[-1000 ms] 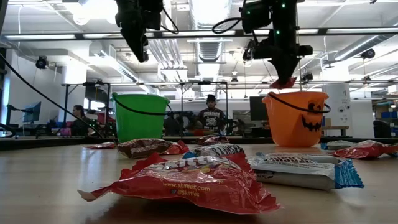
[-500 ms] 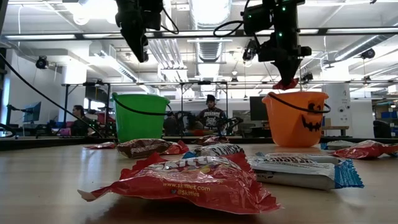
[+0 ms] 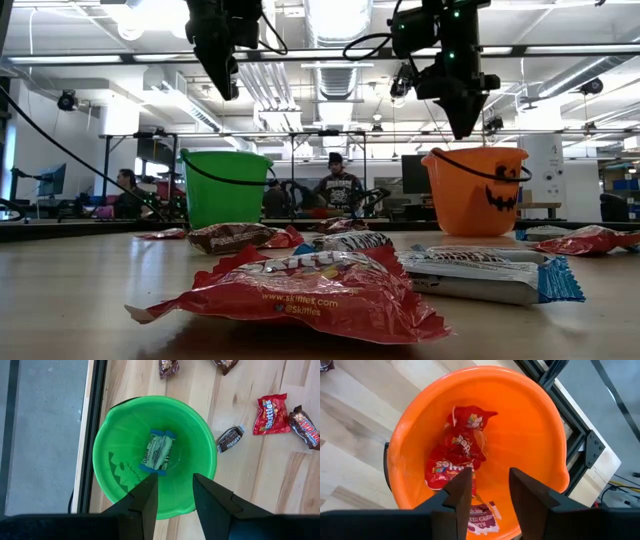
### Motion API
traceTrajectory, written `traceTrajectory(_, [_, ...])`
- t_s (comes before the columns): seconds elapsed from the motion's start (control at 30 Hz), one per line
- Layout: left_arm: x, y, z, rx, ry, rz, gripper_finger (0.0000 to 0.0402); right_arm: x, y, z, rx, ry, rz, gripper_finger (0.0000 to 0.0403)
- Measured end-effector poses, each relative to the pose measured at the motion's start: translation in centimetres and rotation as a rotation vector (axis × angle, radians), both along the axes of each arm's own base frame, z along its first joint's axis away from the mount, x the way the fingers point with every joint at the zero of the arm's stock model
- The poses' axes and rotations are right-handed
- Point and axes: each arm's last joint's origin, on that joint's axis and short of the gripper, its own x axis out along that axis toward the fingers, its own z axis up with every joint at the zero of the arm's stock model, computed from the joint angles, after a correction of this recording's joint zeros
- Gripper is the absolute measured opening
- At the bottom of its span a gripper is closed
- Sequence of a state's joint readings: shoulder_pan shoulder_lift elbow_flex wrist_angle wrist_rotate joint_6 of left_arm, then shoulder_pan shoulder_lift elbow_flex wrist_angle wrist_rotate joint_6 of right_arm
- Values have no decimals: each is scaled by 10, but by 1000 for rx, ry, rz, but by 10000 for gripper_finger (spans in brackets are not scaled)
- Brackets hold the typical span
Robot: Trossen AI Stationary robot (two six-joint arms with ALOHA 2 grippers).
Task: Sort candy
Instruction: Put the brown candy into the black bucket
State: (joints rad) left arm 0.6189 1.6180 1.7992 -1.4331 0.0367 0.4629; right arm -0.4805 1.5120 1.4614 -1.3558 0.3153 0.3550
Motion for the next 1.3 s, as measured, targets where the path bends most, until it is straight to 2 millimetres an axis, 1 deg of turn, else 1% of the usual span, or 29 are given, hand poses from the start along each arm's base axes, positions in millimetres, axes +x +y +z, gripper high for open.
traceTrajectory(0.23, [1, 0, 0, 5, -7, 0, 106, 1, 0, 1, -4, -7, 1, 137])
traceTrajectory(0.47, [2, 1, 1, 9, -30, 17, 106, 1, -1, 1, -6, -9, 14, 127])
traceTrajectory(0.63, [5, -2, 1, -51, -69, 22, 108, 2, -1, 1, -8, -8, 36, 120])
traceTrajectory(0.87, [9, -19, 7, -65, -97, -3, 134, 7, -4, 2, -36, -48, 75, 123])
traceTrajectory(1.03, [16, -32, 7, -91, -107, 20, 159, 9, -5, 2, -48, -70, 75, 127])
traceTrajectory(1.17, [25, -45, 5, -112, -103, 10, 173, 11, -5, 3, -56, -93, 48, 124])
traceTrajectory(1.3, [34, -61, 3, -127, -94, -25, 178, 12, -2, 3, -47, -114, 19, 117])
